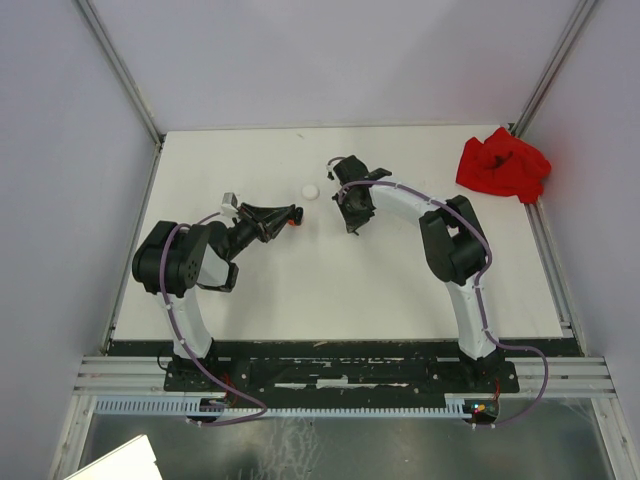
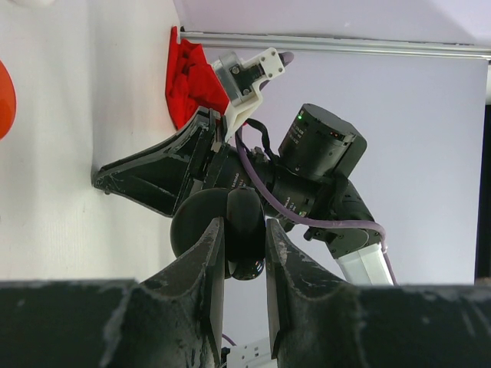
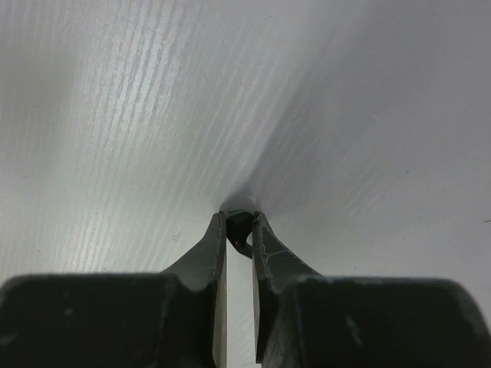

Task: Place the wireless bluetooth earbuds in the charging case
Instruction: Pick up the earbud from the center of the board.

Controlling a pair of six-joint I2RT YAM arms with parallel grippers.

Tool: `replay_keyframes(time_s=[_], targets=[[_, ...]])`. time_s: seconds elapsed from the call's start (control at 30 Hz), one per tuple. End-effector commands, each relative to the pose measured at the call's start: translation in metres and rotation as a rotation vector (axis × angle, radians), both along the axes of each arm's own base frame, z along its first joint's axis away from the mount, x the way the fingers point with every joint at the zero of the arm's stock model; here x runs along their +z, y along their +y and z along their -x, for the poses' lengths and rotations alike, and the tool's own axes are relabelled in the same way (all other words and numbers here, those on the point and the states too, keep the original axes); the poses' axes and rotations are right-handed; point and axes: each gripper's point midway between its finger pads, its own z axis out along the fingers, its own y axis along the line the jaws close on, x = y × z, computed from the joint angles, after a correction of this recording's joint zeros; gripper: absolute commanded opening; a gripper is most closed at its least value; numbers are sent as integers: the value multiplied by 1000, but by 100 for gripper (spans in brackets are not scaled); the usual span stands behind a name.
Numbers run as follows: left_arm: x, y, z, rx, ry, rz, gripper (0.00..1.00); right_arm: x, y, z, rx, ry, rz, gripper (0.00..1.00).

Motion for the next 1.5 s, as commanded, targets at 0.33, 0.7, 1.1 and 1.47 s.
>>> replay_keyframes(time_s=[0.33, 0.7, 1.1, 1.47], targets=[[36, 1, 8, -14, -168, 24, 3, 18, 6, -14, -6, -49, -39, 7], [33, 1, 9, -16, -163, 20, 3, 69, 17, -31, -36, -237, -176, 4], [29, -17, 9, -65, -153, 25, 3, 124, 30, -33, -25, -447, -391, 2], [29, -46, 11, -138, -147, 49, 3, 226, 34, 1, 34, -769, -756, 2]])
